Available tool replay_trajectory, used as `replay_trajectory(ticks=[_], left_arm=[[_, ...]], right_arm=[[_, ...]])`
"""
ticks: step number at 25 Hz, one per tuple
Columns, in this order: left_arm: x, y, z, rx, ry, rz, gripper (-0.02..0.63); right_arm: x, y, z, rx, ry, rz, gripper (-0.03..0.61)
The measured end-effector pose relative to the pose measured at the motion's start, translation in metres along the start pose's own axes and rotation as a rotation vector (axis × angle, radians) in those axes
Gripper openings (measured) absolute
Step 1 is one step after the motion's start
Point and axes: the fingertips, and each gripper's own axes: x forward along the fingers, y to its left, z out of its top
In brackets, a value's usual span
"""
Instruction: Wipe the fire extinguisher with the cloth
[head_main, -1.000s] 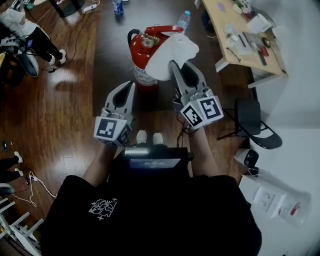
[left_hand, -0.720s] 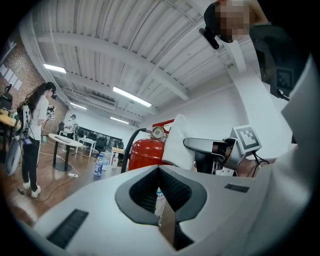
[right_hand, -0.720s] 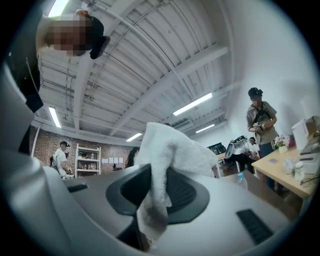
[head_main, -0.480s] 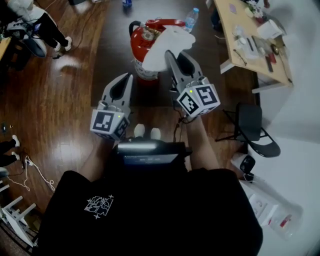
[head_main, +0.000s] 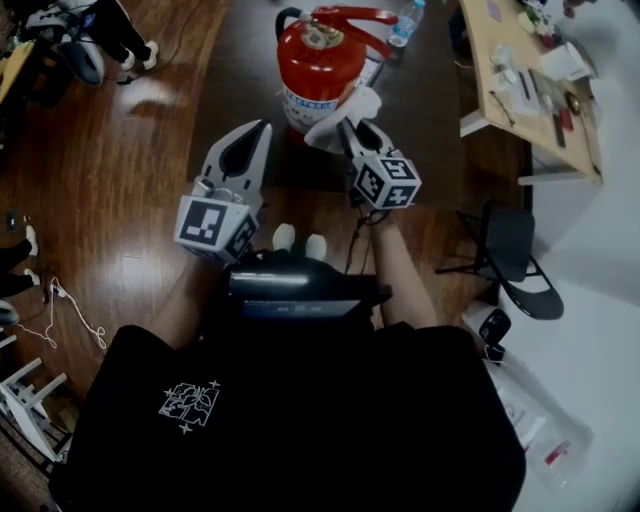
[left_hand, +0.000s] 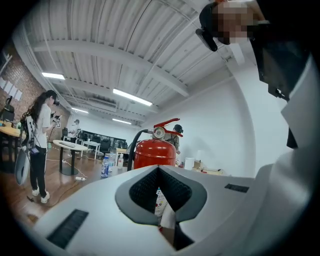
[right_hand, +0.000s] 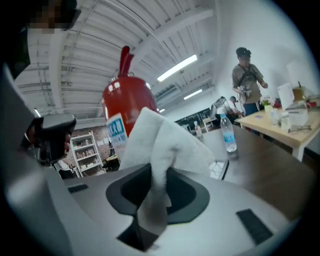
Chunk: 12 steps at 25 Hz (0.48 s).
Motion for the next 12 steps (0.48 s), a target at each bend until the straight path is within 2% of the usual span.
replay_trajectory(ticks=[2,4,6,9,12], left_arm=[[-0.003,0.002,-0.001,0.004,0.008,0.007,0.000],[-0.006,0.004,-0.001,0.009,0.015,0.015,0.000],[-0.007,0.007,0.001,0.003,0.012,0.022,0.000],[-0.005,0.006,0.004,-0.010,-0.004,0.019,0.000],[-0.004,0.007,0.002,-0.007,-0.005,0.015,0.000]], right_arm=[[0.007,-0.013,-0.029,0.019,0.062,-0.020,0.106],[0.002,-0.013,-0.022,0.000,0.040,-0.023,0.106],[-0.017,0.007,0.023,-0.034,-0.082,0.008,0.106],[-0.059,0.060,0.112,-0.104,-0.293,0.099,0.106],[-0.076,0.110,0.171,-0.183,-0.373,0.161,0.106]])
